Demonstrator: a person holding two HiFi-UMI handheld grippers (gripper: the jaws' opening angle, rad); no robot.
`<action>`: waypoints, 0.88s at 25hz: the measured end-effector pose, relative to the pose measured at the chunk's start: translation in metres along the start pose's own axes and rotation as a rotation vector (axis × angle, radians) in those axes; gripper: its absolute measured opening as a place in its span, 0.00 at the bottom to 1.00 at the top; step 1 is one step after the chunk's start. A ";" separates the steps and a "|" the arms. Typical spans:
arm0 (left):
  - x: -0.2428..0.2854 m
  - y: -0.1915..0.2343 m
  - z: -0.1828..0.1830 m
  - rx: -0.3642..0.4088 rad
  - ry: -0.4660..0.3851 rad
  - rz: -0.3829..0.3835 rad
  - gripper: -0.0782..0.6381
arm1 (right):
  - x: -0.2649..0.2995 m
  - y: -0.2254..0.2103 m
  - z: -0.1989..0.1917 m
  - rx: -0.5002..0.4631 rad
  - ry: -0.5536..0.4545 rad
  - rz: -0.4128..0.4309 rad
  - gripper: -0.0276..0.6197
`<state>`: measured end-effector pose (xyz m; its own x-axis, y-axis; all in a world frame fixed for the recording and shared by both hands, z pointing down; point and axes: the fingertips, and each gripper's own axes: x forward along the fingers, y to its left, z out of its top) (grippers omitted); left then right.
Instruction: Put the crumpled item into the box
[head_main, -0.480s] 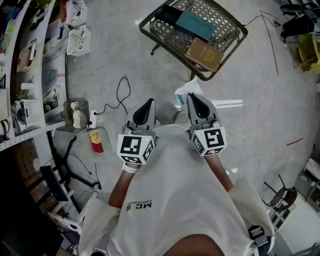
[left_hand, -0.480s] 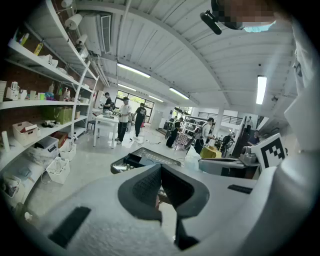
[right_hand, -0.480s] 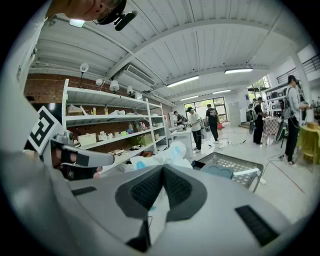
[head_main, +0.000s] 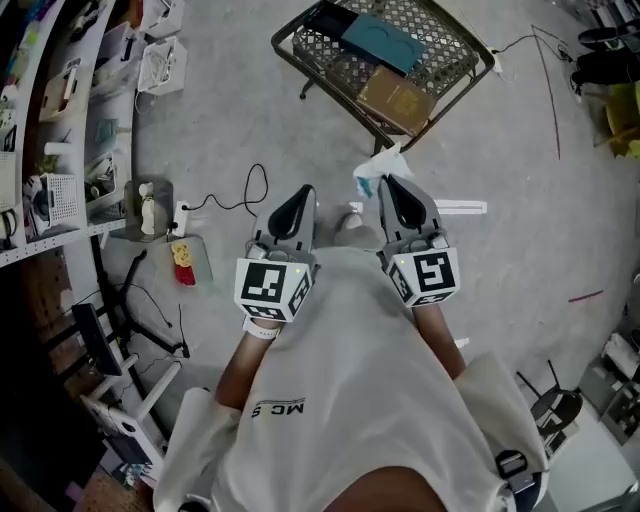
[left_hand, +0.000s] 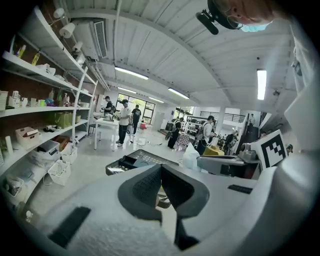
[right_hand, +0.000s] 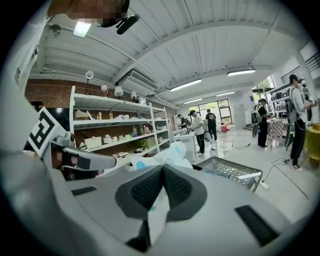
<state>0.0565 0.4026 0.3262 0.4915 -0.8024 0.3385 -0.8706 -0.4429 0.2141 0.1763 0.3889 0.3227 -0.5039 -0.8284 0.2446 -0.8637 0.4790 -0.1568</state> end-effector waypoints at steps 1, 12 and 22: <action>0.000 -0.002 -0.001 0.003 -0.001 0.008 0.14 | -0.002 0.000 -0.002 0.002 0.001 0.010 0.07; 0.010 -0.020 -0.007 -0.012 0.001 0.084 0.14 | -0.003 -0.016 -0.004 -0.007 -0.013 0.111 0.07; 0.059 0.015 -0.003 -0.030 0.024 0.085 0.14 | 0.052 -0.043 -0.010 0.029 0.018 0.110 0.07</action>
<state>0.0729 0.3498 0.3523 0.4161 -0.8268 0.3784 -0.9085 -0.3609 0.2104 0.1872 0.3278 0.3518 -0.5956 -0.7660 0.2417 -0.8028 0.5576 -0.2111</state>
